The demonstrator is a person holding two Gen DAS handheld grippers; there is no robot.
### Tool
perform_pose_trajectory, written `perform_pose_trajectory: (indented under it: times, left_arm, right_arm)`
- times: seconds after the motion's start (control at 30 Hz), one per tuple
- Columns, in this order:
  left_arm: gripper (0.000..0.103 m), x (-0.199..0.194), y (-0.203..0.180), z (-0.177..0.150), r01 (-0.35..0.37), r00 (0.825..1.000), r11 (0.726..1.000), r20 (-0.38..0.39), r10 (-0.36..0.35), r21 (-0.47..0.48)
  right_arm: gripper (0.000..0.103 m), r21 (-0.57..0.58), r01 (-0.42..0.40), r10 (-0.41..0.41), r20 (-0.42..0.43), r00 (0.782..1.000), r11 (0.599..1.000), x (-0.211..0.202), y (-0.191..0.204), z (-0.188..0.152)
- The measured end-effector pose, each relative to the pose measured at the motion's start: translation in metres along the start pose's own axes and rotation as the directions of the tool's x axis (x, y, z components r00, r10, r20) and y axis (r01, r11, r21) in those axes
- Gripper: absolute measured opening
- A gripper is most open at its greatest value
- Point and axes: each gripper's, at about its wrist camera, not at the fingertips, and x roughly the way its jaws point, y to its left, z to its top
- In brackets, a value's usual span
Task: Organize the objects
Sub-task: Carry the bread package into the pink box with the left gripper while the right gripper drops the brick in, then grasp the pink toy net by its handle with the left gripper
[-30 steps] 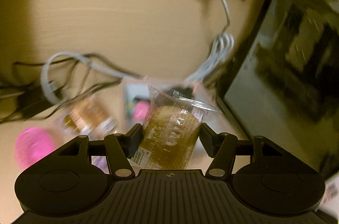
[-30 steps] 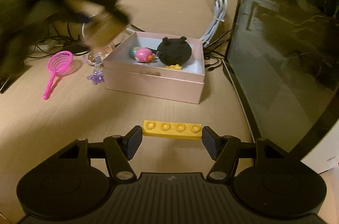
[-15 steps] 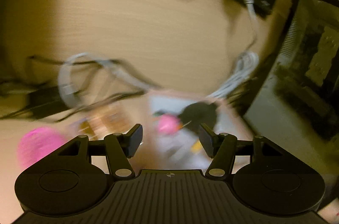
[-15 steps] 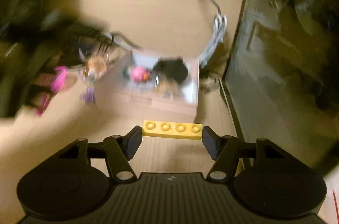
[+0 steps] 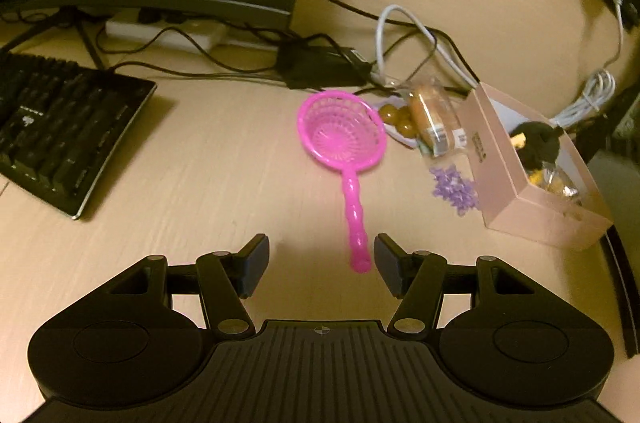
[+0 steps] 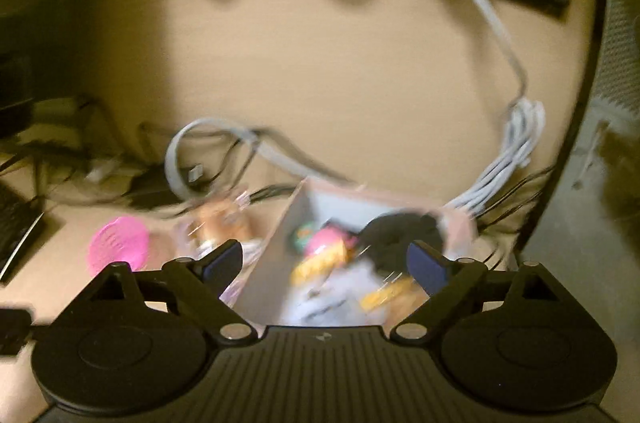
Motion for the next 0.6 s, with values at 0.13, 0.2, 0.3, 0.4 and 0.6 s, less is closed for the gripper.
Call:
perform_pose_trajectory:
  times: [0.13, 0.2, 0.3, 0.4, 0.6]
  left_arm:
    - [0.063, 0.016, -0.007, 0.015, 0.017, 1.0, 0.999, 0.017, -0.018, 0.037]
    - [0.063, 0.033, -0.017, 0.023, 0.017, 1.0, 0.998, 0.011, -0.017, 0.054]
    - [0.063, 0.058, -0.027, 0.032, -0.024, 1.0, 0.997, -0.013, 0.025, 0.071]
    - [0.062, 0.078, -0.035, 0.035, -0.064, 0.997, 0.994, -0.028, 0.066, 0.091]
    - [0.016, 0.081, -0.038, 0.04, -0.091, 0.994, 0.992, -0.044, 0.095, 0.092]
  right_arm:
    - [0.099, -0.077, -0.002, -0.002, -0.049, 0.999, 0.997, -0.013, 0.025, -0.034]
    - [0.099, -0.108, 0.0, -0.007, -0.065, 0.998, 0.994, -0.022, 0.032, -0.048]
    - [0.099, -0.152, 0.03, -0.041, -0.068, 0.997, 0.988, -0.038, 0.039, -0.065]
    - [0.099, -0.181, 0.057, -0.071, -0.071, 0.995, 0.982, -0.054, 0.039, -0.075]
    - [0.103, -0.165, 0.086, -0.1, -0.078, 0.992, 0.983, -0.069, 0.029, -0.079]
